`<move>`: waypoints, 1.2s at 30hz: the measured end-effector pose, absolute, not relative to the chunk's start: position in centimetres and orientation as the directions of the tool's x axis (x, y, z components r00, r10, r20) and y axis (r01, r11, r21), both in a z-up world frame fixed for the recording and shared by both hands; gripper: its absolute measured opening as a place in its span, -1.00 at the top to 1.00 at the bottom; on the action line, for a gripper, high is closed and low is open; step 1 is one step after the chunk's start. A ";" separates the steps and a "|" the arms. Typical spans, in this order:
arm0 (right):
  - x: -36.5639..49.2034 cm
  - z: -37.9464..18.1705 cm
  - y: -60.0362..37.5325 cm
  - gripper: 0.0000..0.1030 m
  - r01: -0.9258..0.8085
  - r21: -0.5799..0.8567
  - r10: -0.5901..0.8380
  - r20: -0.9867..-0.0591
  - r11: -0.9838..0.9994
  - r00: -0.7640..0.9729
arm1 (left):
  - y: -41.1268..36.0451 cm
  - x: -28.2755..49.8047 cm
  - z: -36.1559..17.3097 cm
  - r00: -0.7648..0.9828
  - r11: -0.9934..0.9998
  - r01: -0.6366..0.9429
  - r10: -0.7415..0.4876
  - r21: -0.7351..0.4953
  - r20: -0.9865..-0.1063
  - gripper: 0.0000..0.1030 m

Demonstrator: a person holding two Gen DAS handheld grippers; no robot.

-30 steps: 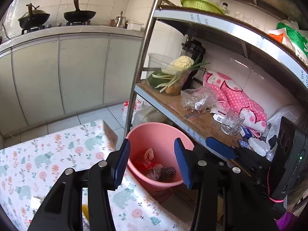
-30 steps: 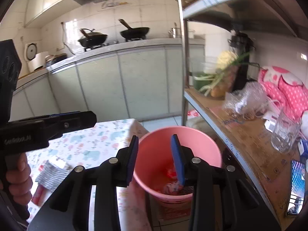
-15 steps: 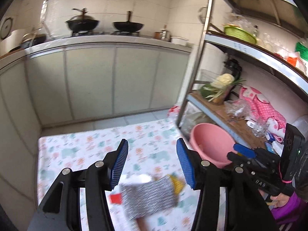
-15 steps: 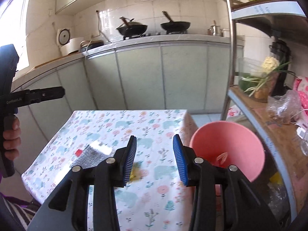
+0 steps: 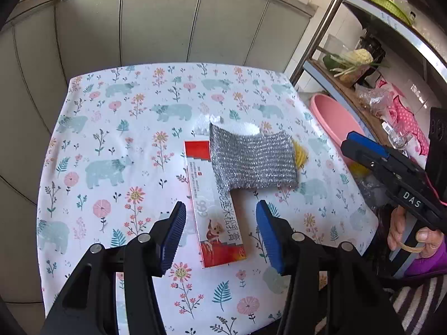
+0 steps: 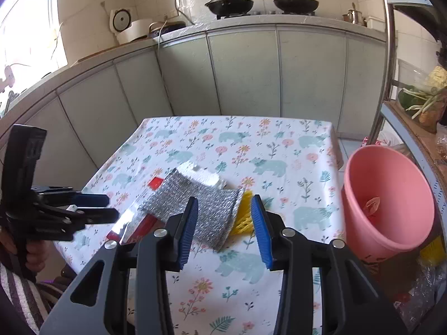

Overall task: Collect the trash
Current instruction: 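Grasp the ointment box with the left tool while the right grasps the silver mesh cloth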

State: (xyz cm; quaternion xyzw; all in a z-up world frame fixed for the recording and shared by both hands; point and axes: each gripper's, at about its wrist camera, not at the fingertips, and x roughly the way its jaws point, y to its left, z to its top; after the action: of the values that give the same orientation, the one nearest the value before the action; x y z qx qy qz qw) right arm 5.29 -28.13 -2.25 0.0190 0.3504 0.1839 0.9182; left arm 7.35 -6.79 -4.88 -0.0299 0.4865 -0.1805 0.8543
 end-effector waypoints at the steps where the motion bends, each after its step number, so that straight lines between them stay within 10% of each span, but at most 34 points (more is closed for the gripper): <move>1: 5.2 -2.4 -27.9 0.22 -0.331 0.163 0.356 -0.640 0.929 0.681 | -7.1 7.4 -5.3 0.452 0.935 0.282 -0.328 -0.216 -0.830 0.00; 36: 6.1 -6.2 -23.3 0.21 -0.479 0.105 0.377 -0.768 0.871 0.518 | -7.0 9.7 -8.8 0.401 0.956 0.228 -0.268 -0.188 -0.876 0.10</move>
State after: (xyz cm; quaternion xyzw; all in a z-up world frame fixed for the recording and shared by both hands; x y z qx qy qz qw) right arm 6.14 -23.30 -6.24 -0.0602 0.4249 0.2463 0.8690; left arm 9.66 -7.04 -8.85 -0.0190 0.5270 -0.1479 0.8367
